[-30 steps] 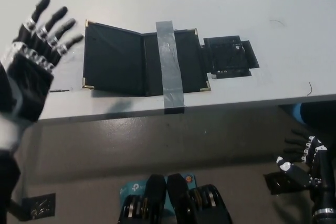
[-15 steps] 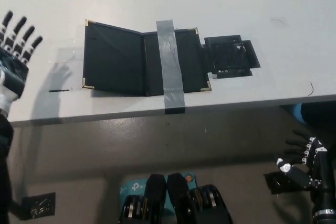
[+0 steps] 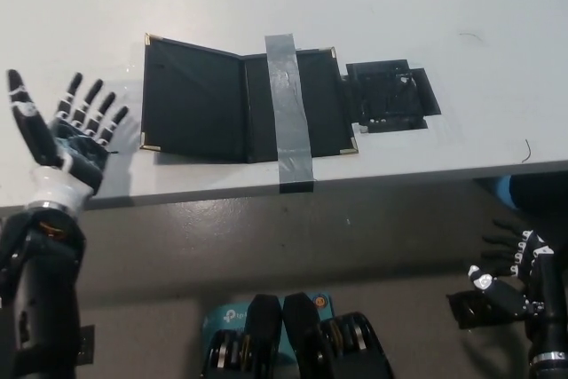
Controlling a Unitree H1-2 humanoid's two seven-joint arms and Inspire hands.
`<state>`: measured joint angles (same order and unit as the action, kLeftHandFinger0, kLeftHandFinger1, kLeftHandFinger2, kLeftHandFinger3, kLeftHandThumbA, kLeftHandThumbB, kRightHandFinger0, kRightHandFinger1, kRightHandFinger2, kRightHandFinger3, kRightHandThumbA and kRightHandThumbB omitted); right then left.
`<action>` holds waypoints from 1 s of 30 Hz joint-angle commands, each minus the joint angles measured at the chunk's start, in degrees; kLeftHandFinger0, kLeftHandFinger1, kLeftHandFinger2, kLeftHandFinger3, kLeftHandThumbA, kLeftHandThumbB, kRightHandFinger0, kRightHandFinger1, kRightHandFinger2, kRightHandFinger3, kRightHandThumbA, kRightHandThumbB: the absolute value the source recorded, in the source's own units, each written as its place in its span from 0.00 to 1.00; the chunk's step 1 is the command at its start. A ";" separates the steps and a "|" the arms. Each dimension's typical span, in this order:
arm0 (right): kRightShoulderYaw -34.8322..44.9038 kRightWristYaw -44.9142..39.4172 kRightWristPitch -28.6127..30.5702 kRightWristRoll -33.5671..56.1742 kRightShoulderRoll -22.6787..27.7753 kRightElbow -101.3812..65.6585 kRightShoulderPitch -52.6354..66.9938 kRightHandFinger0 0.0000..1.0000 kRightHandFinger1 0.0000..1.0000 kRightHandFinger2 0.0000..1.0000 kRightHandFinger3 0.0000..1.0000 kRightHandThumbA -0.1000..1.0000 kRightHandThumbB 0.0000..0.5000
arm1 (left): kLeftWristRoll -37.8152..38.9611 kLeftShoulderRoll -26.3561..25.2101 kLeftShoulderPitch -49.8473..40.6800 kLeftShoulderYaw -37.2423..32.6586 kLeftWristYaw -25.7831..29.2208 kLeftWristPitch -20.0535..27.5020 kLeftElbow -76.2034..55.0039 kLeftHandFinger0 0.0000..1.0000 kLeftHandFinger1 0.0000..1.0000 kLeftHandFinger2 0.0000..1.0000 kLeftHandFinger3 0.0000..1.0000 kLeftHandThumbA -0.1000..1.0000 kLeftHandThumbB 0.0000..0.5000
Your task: The robot uses its left hand to push the cover of the diary kept in the middle of the desk towards the right to close it
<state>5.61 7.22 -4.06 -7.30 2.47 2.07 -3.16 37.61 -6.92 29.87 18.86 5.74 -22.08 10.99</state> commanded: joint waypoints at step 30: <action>0.58 1.05 -0.12 -0.23 -0.21 -2.34 -1.42 0.32 0.49 0.56 0.74 0.84 0.08 | -4.49 -2.19 1.21 1.82 -1.67 3.12 2.90 1.00 1.00 1.00 1.00 1.00 0.49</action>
<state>5.63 7.28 -4.31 -7.67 2.35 1.85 -3.56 33.37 -7.57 29.77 19.84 5.41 -20.39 15.43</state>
